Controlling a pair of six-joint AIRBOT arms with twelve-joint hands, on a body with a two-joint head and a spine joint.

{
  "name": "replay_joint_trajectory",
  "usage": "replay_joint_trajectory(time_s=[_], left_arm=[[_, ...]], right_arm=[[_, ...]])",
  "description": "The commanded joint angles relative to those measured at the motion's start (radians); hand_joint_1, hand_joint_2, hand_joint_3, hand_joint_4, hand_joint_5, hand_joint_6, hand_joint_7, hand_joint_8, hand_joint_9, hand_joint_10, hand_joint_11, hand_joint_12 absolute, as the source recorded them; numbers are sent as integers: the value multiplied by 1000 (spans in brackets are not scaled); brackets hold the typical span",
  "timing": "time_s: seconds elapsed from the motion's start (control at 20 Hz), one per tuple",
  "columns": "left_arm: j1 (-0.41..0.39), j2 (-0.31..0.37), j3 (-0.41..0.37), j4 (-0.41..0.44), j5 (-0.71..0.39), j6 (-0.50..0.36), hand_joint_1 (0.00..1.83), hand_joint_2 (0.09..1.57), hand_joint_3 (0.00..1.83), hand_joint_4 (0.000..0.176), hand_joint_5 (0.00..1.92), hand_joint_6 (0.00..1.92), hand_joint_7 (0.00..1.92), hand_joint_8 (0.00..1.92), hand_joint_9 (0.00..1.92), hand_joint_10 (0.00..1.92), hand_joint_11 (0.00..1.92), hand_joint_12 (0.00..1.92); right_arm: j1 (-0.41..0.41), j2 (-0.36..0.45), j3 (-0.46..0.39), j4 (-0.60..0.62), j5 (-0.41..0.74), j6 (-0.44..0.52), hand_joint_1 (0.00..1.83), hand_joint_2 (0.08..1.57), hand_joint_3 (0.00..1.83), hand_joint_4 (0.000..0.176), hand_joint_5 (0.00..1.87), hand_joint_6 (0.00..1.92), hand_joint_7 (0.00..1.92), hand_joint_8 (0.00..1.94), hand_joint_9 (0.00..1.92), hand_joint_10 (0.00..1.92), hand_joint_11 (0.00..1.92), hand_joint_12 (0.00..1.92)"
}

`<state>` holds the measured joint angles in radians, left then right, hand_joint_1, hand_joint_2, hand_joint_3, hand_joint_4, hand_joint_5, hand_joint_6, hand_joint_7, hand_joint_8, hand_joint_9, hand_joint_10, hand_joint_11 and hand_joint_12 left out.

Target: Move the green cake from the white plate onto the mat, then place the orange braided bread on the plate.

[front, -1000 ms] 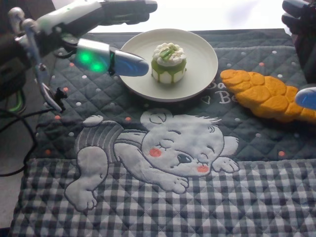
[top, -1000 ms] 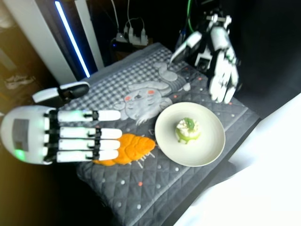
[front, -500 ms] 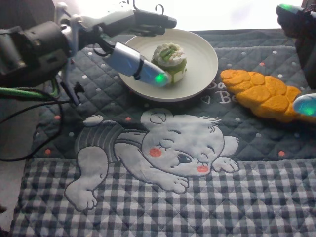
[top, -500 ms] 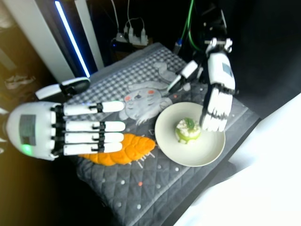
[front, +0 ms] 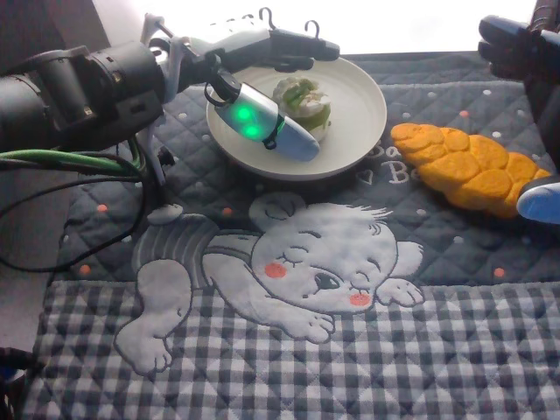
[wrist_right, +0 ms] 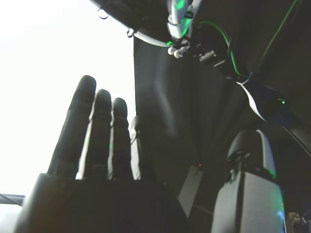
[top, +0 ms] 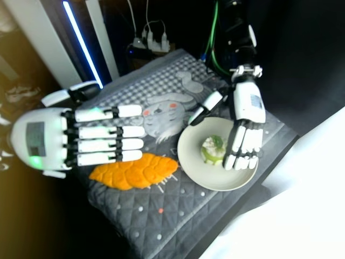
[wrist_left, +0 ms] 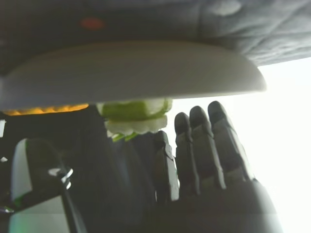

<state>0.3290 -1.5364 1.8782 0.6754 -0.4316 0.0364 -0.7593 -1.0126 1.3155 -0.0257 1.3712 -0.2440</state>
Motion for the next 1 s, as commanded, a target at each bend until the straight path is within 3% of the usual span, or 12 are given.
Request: replay_joint_trajectory(time_s=[0.0, 0.3, 0.35, 0.4, 0.45, 0.5, 0.55, 0.65, 0.7, 0.8, 0.9, 0.95], left_arm=[[-11, 5, 6, -28, -70, -5, 896, 702, 0, 174, 370, 1, 389, 3, 398, 4, 114, 593], [-8, -8, 10, -25, -72, -5, 1149, 1019, 3, 66, 704, 6, 871, 18, 897, 80, 409, 971], [-4, -13, 14, -27, -77, -6, 1314, 1113, 0, 42, 782, 0, 983, 768, 927, 86, 342, 1176], [-2, -20, 20, -27, -80, -9, 1343, 1106, 0, 31, 862, 16, 980, 958, 956, 94, 313, 1158], [-1, -27, 25, -27, -82, -12, 1268, 1121, 5, 0, 833, 843, 1048, 992, 979, 101, 329, 1164], [0, -31, 29, -27, -85, -15, 1344, 1142, 16, 0, 790, 1027, 1021, 1012, 823, 1143, 406, 1232], [0, -33, 33, -27, -89, -21, 1352, 1177, 1, 0, 744, 1112, 964, 1109, 755, 1411, 428, 1304], [-2, -33, 35, -31, -103, -30, 1352, 1176, 0, 0, 753, 1125, 933, 1122, 792, 1425, 488, 1303], [-4, -32, 36, -40, -112, -30, 1228, 1179, 2, 0, 781, 1147, 928, 1184, 794, 948, 536, 1258], [-11, -19, 35, -70, -152, -37, 1351, 1154, 0, 0, 822, 1042, 948, 1088, 835, 1340, 586, 1154], [-25, 13, 11, -101, -204, -42, 1267, 1138, 0, 0, 857, 989, 1006, 1096, 981, 880, 781, 1119], [-35, 36, -11, -113, -235, -43, 1355, 1114, 4, 0, 844, 967, 990, 1008, 1020, 1087, 799, 1065]], right_arm=[[6, 8, -2, 35, 130, 6, 407, 846, 8, 91, 102, 7, 316, 10, 367, 16, 457, 173], [6, 8, -9, 34, 141, 6, 349, 893, 9, 93, 105, 4, 308, 6, 336, 4, 393, 146], [6, 8, -10, 34, 142, 6, 361, 906, 12, 80, 107, 4, 315, 8, 345, 7, 394, 146], [6, 8, -10, 34, 143, 6, 356, 921, 15, 90, 101, 1, 305, 2, 339, 4, 383, 140], [6, 8, -10, 34, 143, 6, 360, 925, 14, 86, 100, 1, 303, 1, 334, 1, 378, 137], [6, 8, -11, 34, 144, 6, 378, 912, 6, 91, 116, 6, 317, 6, 347, 6, 393, 141], [6, 8, -12, 34, 145, 6, 386, 910, 4, 97, 116, 5, 315, 4, 344, 4, 394, 141], [6, 8, -13, 33, 146, 6, 390, 923, 7, 110, 123, 6, 322, 6, 330, 0, 398, 140], [6, 8, -14, 33, 146, 6, 402, 929, 8, 109, 126, 6, 321, 4, 316, 0, 387, 134], [6, 8, -14, 33, 146, 6, 411, 933, 7, 105, 131, 5, 324, 3, 314, 0, 380, 128], [6, 8, -14, 33, 146, 6, 417, 929, 1, 101, 118, 1, 312, 0, 309, 1, 374, 121], [6, 8, -14, 33, 146, 6, 444, 934, 3, 104, 121, 2, 305, 0, 303, 0, 356, 112]])
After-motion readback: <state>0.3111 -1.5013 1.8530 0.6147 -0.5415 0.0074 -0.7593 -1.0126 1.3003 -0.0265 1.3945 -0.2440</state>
